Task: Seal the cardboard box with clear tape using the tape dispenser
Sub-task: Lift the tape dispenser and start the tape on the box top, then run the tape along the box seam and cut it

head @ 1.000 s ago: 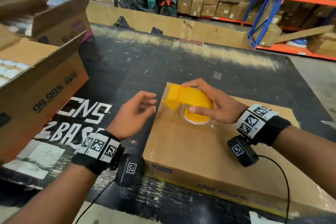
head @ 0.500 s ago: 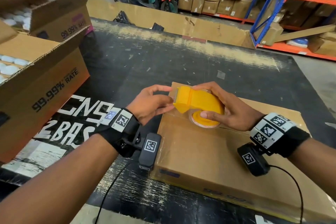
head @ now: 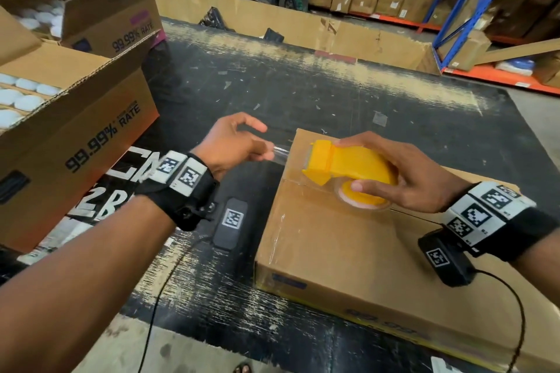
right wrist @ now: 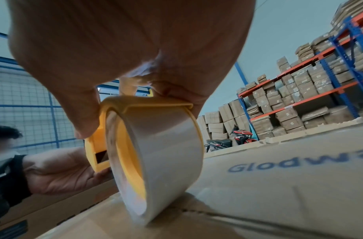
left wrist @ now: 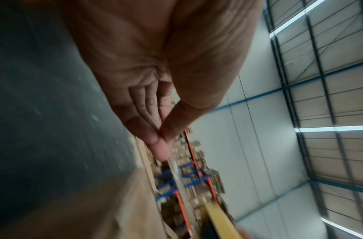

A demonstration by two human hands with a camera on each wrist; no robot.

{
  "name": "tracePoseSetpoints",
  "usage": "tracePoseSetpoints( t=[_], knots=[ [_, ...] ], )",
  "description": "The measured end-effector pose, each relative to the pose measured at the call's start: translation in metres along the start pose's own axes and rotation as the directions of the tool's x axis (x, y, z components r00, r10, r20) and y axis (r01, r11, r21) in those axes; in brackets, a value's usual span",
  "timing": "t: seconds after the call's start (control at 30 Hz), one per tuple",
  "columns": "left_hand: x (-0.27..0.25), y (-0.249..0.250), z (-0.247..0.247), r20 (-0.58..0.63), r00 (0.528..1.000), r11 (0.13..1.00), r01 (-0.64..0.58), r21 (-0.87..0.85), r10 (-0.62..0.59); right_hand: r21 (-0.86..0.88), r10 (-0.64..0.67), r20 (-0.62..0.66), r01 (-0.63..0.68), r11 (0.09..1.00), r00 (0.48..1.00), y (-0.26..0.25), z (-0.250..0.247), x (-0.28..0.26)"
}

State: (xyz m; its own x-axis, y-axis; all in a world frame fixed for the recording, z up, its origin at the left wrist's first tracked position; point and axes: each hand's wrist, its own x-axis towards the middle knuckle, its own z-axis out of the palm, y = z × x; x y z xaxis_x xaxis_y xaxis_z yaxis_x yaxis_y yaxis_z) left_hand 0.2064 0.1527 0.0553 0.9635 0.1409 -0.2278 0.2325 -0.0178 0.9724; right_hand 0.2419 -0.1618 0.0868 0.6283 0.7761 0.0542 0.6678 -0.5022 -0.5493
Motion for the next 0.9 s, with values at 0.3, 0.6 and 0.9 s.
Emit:
tracePoseSetpoints(
  t=[0.3,0.6,0.9],
  knots=[
    [0.006,-0.044,-0.024,0.009,0.999,0.997,0.035,-0.067,-0.035,-0.06,0.046,0.057,-0.042,0.997,0.997,0.012,-0.007,-0.012],
    [0.009,-0.071,-0.016,0.085,0.991,0.983,0.119,-0.139,-0.107,-0.063,0.031,0.063,-0.027,0.998,0.998,0.007,-0.007,-0.012],
    [0.009,-0.09,0.013,0.172,0.976,0.86,0.027,0.51,-0.133,-0.1,0.046,0.074,-0.039,0.994,0.996,0.008,-0.008,-0.013]
  ],
)
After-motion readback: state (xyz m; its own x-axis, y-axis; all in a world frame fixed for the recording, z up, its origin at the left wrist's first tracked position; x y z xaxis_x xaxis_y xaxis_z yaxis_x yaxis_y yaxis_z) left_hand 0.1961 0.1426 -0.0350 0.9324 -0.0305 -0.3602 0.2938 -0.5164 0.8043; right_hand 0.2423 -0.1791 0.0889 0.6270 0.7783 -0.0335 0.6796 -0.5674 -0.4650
